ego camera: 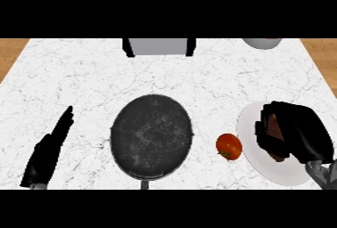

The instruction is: Pick the sweet potato from the plate and place it in the pan

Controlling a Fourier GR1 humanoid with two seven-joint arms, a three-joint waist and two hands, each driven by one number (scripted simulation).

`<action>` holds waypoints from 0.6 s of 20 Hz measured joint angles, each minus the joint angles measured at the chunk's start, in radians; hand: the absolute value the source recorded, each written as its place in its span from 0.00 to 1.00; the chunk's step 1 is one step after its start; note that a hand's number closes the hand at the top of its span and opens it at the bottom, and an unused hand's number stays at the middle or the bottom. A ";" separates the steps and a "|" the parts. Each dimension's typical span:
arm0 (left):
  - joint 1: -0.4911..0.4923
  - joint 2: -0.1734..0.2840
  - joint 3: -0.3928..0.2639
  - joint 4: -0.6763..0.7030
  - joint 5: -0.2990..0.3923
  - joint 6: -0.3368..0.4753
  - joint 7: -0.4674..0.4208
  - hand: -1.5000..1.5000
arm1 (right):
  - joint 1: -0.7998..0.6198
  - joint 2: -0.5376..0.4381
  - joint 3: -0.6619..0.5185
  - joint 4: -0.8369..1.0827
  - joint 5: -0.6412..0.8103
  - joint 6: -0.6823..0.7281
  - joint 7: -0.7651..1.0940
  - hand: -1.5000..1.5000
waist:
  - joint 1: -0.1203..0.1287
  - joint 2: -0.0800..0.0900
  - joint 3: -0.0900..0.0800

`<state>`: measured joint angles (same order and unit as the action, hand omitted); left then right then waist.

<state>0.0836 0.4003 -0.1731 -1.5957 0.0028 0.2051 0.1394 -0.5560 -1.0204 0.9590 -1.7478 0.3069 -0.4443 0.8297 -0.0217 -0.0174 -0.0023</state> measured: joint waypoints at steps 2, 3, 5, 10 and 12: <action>0.006 -0.003 -0.002 -0.006 -0.006 0.002 -0.003 0.50 | -0.020 0.004 -0.010 -0.060 0.071 -0.013 0.019 1.00 | 0.004 0.002 0.000; 0.011 -0.006 -0.002 -0.007 -0.006 0.002 -0.009 0.50 | -0.024 0.005 -0.016 -0.095 0.104 -0.014 0.032 1.00 | 0.005 0.004 0.000; -0.001 0.001 0.010 -0.001 0.000 -0.014 -0.012 0.50 | -0.043 0.051 -0.028 -0.126 0.164 -0.004 0.061 1.00 | 0.011 0.007 0.000; -0.007 -0.017 0.003 -0.003 -0.019 -0.019 -0.010 0.50 | -0.117 0.223 -0.084 -0.116 0.194 0.057 0.097 1.00 | 0.028 0.014 0.001; 0.003 -0.021 0.002 -0.012 -0.023 -0.022 -0.019 0.50 | -0.147 0.319 -0.089 -0.069 0.203 0.073 0.104 1.00 | 0.034 0.016 0.001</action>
<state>0.0864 0.3797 -0.1708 -1.6076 -0.0201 0.1827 0.1208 -0.7031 -0.7014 0.8705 -1.8171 0.5100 -0.3709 0.9333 0.0128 -0.0014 -0.0010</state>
